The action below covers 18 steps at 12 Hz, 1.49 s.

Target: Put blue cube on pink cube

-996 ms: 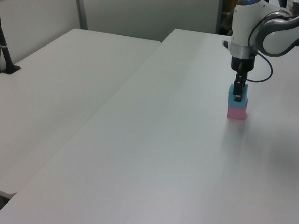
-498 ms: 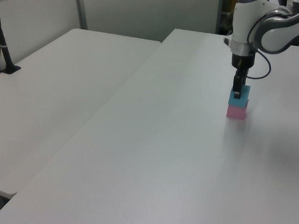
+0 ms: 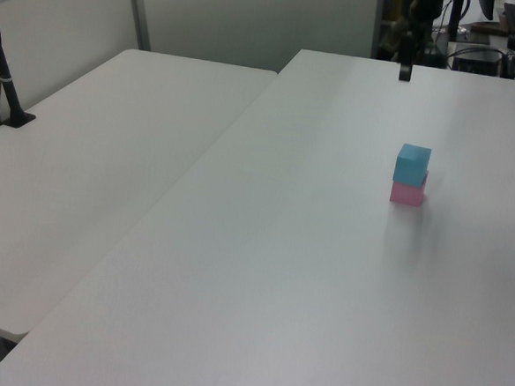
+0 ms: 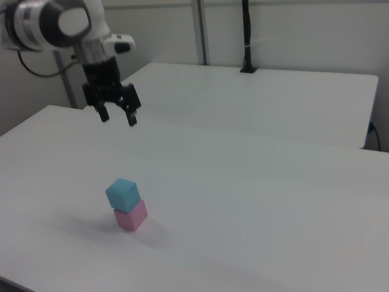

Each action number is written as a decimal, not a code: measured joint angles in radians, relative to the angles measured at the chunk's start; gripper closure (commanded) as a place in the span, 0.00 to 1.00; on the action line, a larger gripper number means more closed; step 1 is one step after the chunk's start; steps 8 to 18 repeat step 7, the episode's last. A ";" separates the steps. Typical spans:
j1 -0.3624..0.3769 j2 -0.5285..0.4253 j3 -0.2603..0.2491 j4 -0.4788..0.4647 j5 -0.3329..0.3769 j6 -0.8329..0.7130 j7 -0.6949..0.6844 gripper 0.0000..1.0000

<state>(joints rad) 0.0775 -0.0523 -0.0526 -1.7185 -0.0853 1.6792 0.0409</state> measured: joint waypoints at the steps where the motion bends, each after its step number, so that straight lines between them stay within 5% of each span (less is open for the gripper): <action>1: 0.000 0.002 0.003 0.041 0.001 -0.044 0.000 0.00; 7: -0.019 0.081 0.007 0.138 0.001 -0.076 0.011 0.00; 18: -0.019 0.081 0.007 0.138 0.001 -0.076 0.011 0.00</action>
